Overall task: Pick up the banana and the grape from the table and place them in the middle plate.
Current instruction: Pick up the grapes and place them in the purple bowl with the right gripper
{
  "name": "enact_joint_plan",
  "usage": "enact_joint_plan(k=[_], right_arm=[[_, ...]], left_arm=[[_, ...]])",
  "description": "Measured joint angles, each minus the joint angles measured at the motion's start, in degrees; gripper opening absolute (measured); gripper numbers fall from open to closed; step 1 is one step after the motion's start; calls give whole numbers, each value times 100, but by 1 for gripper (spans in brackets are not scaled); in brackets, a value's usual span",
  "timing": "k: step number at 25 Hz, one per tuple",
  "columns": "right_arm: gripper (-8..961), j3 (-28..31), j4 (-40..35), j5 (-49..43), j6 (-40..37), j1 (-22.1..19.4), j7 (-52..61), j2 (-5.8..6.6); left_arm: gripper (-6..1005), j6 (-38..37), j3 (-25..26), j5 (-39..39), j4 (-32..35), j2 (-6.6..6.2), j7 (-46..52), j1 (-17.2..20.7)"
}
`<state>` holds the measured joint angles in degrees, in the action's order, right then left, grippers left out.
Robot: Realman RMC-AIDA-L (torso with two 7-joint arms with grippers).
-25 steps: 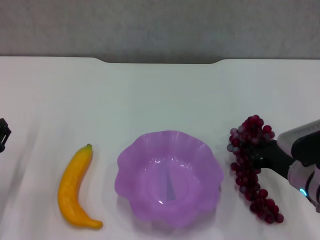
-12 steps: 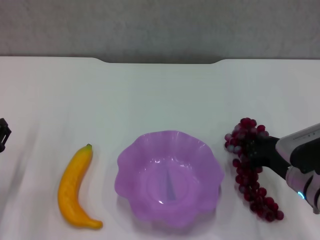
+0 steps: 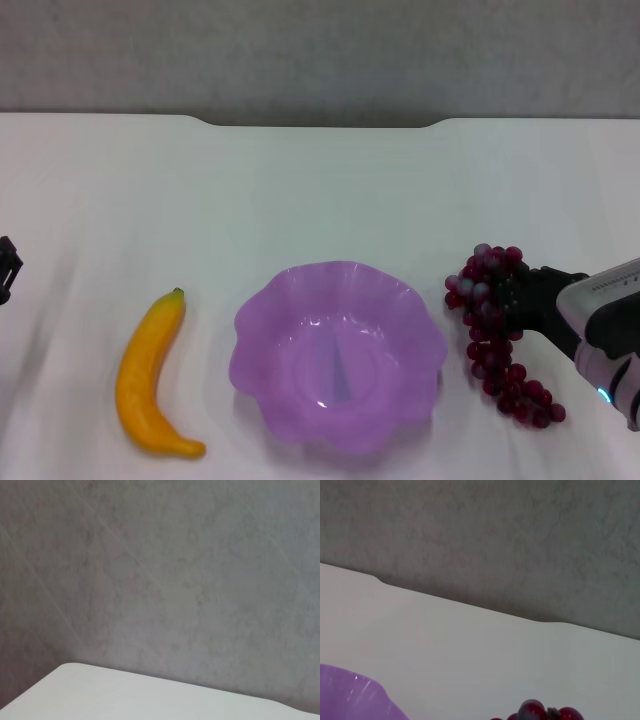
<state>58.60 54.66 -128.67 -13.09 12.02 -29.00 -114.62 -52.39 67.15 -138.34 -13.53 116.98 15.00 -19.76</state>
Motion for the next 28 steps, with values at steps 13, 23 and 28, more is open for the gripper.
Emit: enact_joint_plan(k=[13,23,28], right_arm=[[169,-152,-42,0,-574,-145,0,-3],[165,-405,124,-255,-1038,-328,0,2],[164,-459,530,-770,-1517,-736,18,-4]], left_arm=[[794,0,0,0,0,0,4,5],[794,1,0,0,0,0,3,7],[794,1,0,0,0,0,11,24]])
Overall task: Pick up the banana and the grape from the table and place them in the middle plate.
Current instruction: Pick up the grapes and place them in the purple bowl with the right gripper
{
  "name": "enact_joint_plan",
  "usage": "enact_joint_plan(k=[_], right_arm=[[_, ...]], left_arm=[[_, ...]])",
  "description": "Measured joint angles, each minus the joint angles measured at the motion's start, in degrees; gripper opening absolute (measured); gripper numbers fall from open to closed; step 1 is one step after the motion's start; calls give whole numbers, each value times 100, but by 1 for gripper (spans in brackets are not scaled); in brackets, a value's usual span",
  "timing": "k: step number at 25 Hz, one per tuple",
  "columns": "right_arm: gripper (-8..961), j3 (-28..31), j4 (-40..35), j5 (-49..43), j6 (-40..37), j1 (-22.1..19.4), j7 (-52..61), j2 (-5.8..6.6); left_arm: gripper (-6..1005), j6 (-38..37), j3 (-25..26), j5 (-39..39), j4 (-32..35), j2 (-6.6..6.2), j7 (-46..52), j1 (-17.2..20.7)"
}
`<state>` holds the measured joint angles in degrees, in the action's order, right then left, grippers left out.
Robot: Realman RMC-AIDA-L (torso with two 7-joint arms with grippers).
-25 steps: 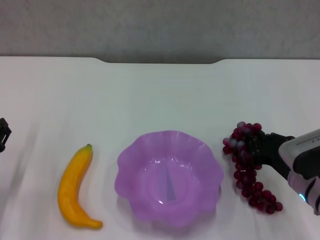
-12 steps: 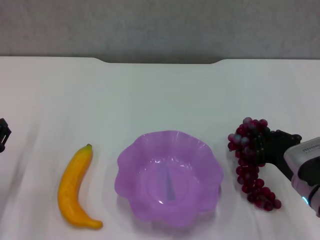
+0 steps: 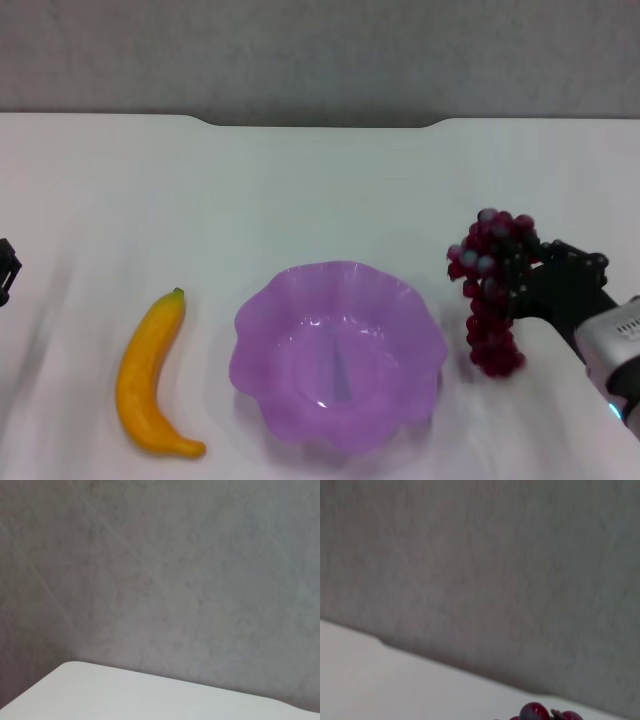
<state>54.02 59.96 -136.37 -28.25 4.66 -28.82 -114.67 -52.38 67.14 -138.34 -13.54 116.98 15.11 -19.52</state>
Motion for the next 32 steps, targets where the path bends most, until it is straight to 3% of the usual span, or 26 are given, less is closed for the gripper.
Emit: enact_joint_plan(k=[11,16,22,32], right_arm=[[163,-34,1383,-697,-111,-754,11,23],[162,-30,1905,-833,265,-830,18,58],[161,-152,1755,-912,663,-413,205,46],[162,-468,677,-790,1468,584,641,14]], left_arm=[[794,0,9,0,4,-7,7,17],[794,0,9,0,8,-9,6,18],[795,0,-7,0,10,-7,2,-28],[795,1,-39,0,-1,7,11,-56]])
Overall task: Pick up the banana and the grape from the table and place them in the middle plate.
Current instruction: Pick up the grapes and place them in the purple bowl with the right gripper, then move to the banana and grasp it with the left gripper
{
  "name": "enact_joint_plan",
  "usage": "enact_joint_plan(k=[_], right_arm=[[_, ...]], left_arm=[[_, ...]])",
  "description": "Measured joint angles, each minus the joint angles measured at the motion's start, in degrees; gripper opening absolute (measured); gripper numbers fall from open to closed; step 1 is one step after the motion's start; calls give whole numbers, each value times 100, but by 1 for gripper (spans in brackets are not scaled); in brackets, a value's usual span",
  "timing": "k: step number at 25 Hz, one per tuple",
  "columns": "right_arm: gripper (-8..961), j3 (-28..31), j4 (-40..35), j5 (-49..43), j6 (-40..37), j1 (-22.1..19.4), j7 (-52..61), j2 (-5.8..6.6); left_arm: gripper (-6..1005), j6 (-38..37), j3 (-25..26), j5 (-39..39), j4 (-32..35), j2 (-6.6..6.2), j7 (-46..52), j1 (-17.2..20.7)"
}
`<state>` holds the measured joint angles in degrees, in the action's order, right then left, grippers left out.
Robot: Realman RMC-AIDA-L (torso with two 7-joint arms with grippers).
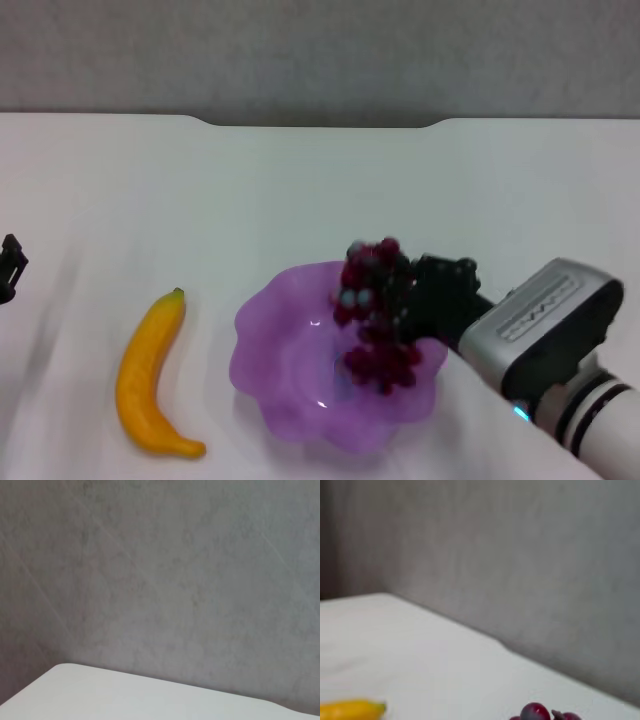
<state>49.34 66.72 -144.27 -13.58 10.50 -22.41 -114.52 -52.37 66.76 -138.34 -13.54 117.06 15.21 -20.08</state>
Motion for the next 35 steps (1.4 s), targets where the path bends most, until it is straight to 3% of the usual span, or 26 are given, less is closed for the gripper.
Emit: enact_joint_plan(k=[11,17,19,28,35], right_arm=[[156,-206,-586,3,7,325,105,-38],[149,-423,-862,5,-556,361,192,-44],[218,-551,-996,5,-914,392,305,-43],[506,-533,-1380,4,-1235,532,471,-52],[766,-521,-2277,3,-3090,536,1038,-63]], left_arm=[[795,146,23,0,-43,2,7,-48],[795,149,17,0,-32,4,17,-84],[795,149,20,0,-30,7,21,-84],[795,148,28,0,-17,10,67,-82],[796,147,-3,0,-27,10,78,-81]])
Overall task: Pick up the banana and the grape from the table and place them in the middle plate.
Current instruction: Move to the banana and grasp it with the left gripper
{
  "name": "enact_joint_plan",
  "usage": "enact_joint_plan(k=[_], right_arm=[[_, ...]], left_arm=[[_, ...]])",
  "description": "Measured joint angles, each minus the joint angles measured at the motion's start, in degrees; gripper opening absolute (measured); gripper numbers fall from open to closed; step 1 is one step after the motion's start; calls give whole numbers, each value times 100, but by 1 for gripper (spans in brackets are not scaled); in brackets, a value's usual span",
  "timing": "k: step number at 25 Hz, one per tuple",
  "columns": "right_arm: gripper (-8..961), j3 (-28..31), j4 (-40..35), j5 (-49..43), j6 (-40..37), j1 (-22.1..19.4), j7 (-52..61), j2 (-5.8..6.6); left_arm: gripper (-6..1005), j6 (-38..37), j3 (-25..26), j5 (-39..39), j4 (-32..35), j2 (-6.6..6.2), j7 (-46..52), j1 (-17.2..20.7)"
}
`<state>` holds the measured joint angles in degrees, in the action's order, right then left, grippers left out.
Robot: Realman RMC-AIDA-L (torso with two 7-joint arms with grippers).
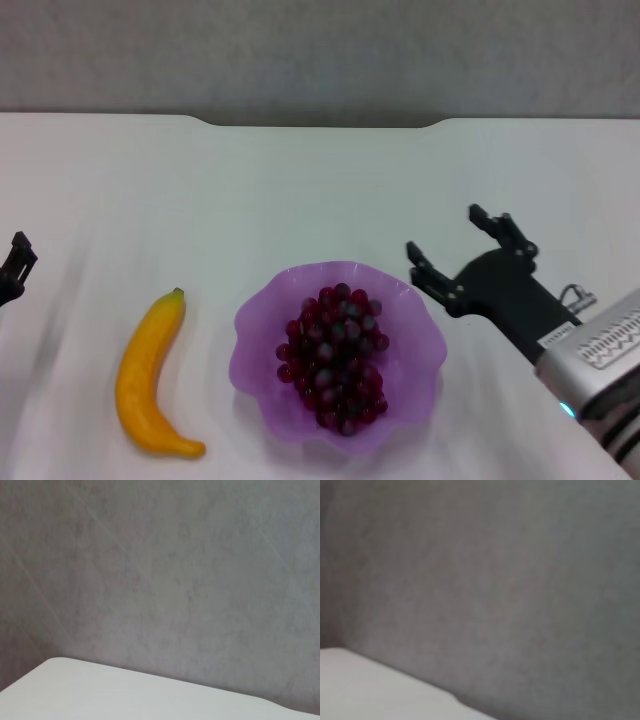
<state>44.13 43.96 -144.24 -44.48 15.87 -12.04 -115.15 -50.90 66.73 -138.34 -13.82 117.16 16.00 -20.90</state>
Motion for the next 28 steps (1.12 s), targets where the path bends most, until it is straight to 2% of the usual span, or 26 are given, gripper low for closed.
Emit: enact_joint_plan(k=[6,12,14,17,18,21,25,28], right_arm=[[896,42,-841,101,-490,104,322,-16],[892,-42,-1720,489,-1091,274,1126,-9],[892,-124,-1935,475,-1056,397,1395,-7],[892,-253,-2093,477,-796,527,1515,-3],[892,-259,-2108,485,-721,544,1517,-3],[892,-263,-2121,499,-596,551,1518,-9],[892,-226,-2125,503,-456,552,1519,-4],[892,-225,-2121,506,-443,554,1512,-2]], left_arm=[[796,0,-39,-56,-23,16,0,-7],[796,7,-76,-62,-76,40,70,-5],[796,49,-285,-65,-189,22,348,43],[796,61,-657,-88,-498,-45,704,165],[796,87,-689,-203,-828,-106,643,240],[796,203,-657,-377,-1144,-181,560,297],[796,1255,-568,-724,-2225,-468,442,574],[796,2488,-227,-909,-3121,-550,-26,729]])
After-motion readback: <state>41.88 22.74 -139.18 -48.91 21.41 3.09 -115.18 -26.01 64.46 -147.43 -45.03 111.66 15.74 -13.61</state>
